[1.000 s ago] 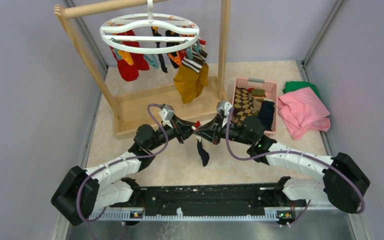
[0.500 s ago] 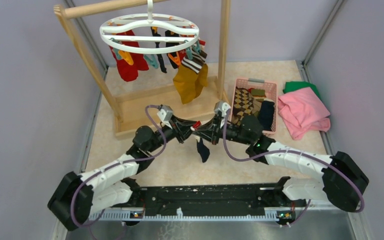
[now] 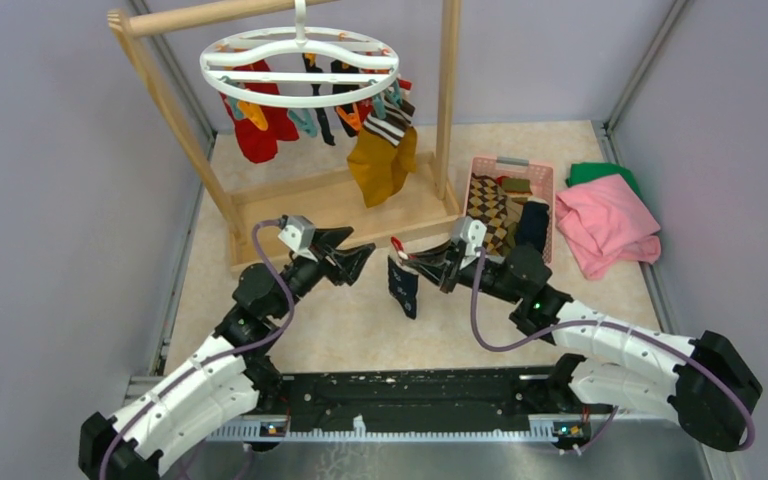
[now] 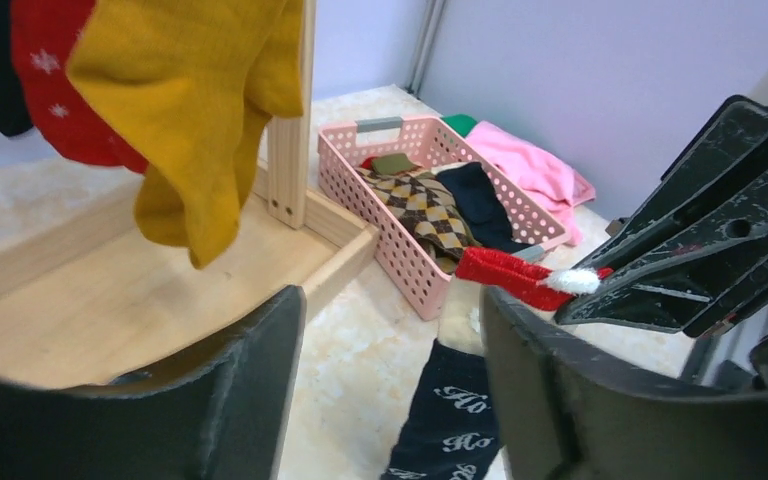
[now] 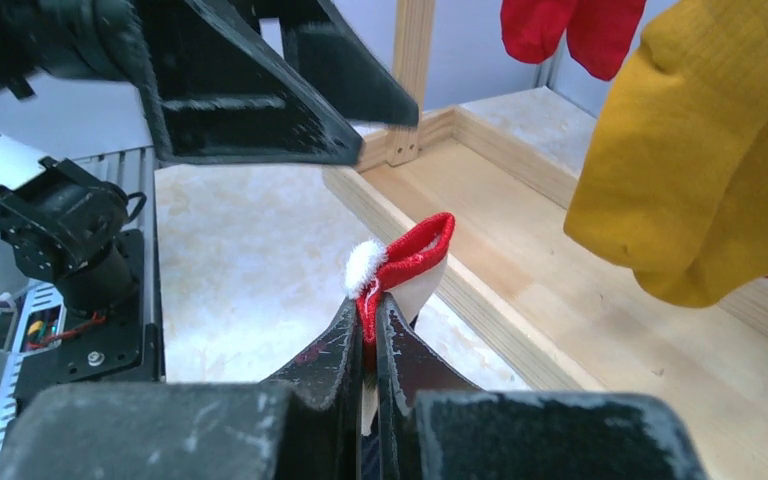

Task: Clip the socks to the hanger
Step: Open the clamp at the hanger.

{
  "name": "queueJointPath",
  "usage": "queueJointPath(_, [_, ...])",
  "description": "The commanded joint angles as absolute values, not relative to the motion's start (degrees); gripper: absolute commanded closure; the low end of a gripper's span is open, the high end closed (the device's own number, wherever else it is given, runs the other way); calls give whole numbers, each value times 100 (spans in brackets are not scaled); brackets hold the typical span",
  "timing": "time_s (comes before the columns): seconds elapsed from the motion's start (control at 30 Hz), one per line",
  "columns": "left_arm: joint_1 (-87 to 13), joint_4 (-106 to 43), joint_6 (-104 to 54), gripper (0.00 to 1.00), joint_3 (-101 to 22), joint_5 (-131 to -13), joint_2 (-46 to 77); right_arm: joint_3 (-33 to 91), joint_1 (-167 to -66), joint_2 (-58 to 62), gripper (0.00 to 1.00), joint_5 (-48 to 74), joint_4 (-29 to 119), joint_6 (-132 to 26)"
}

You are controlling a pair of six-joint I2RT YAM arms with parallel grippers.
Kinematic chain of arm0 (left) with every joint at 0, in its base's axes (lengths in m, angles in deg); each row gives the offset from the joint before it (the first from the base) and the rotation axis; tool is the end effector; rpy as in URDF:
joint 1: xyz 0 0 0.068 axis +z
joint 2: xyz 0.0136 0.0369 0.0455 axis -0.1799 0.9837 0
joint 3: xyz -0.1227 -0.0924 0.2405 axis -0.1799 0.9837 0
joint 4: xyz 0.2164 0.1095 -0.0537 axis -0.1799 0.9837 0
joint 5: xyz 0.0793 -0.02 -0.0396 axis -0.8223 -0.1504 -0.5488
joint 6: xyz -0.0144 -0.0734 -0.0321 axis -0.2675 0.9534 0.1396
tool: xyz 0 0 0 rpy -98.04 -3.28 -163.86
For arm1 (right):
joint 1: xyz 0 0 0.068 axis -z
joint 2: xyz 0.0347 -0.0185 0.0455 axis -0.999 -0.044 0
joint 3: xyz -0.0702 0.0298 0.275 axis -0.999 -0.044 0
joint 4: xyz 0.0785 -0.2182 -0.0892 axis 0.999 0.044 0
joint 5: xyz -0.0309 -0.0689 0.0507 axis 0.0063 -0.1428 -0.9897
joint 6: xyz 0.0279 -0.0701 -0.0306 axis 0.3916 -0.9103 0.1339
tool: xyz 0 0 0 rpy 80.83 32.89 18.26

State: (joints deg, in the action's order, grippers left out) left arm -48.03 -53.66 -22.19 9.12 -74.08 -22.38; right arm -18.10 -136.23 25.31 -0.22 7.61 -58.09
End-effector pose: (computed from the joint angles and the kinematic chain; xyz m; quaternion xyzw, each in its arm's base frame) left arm 0.1393 -0.1174 0.3102 0.1684 0.6193 -0.3701 0.6716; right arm 0.1410 0.1987 0.3065 -0.3831 0.5381 0.4225 0.6206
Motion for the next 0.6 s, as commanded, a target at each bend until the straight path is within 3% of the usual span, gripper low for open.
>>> queueJointPath(0.0, [-4816, -4634, -2167, 17, 370, -7544, -2736, -1897, -13677, 2677, 100, 201, 337, -5941])
queueJointPath(0.03, [-4822, -4633, -2112, 7, 326, -7444, -2826, -1920, -13677, 2674, 100, 255, 292, -5937])
queueJointPath(0.1, [-4817, -4664, -1964, 1, 185, -7264, -2949, -1944, -13678, 2636, 100, 333, 173, -5876])
queueJointPath(0.3, [-4816, -4293, -1455, 2, -748, -7406, -2680, -1995, -13677, 2511, 100, 413, -104, -5721])
queueJointPath(0.4, [-4822, -3516, -1301, 13, -1715, -7771, -2148, -2038, -13678, 2519, 100, 489, -190, -5680])
queueJointPath(0.57, [-4817, -2950, -1283, 15, -2884, -7944, -1398, -2051, -13674, 2541, 100, 625, -183, -5653])
